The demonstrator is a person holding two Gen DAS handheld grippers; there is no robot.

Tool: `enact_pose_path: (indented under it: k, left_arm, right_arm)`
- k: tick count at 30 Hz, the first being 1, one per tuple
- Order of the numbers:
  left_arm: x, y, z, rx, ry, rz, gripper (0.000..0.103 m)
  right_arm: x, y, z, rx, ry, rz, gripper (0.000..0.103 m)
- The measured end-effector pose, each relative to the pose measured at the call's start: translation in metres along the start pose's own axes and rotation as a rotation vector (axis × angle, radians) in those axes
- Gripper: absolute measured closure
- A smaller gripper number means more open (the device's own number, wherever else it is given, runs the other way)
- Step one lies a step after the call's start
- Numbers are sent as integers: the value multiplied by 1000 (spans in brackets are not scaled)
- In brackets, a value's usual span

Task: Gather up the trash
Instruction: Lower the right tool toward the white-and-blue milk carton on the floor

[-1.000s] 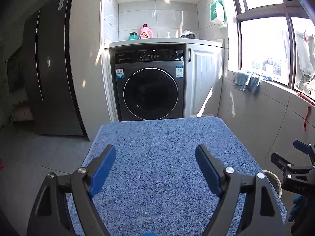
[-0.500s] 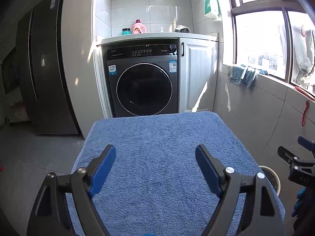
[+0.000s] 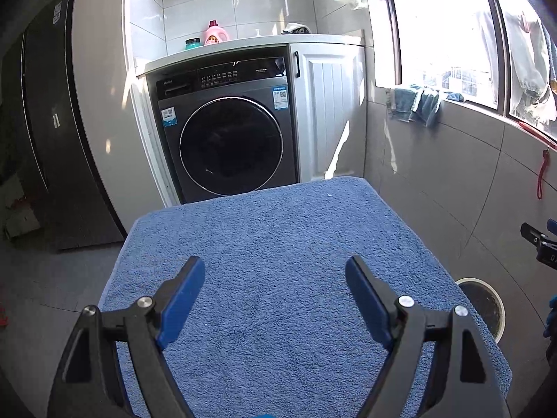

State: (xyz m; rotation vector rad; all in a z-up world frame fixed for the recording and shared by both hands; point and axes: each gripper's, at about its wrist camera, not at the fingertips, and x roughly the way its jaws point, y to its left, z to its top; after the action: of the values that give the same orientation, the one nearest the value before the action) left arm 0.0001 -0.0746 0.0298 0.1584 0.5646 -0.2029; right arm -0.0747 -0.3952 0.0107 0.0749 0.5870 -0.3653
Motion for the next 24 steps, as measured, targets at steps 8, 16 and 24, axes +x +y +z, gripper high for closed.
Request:
enact_pose_path:
  k: [8, 16, 24]
  left_arm:
    - [47, -38, 16, 44, 53, -29, 21]
    - [119, -80, 35, 106, 84, 17, 21]
    - [202, -98, 52, 82, 120, 50, 21]
  right_arm:
    - [90, -34, 8, 64, 121, 84, 0]
    - [254, -58, -2, 165, 354, 222, 0]
    - [429, -47, -39, 237, 591, 279, 1]
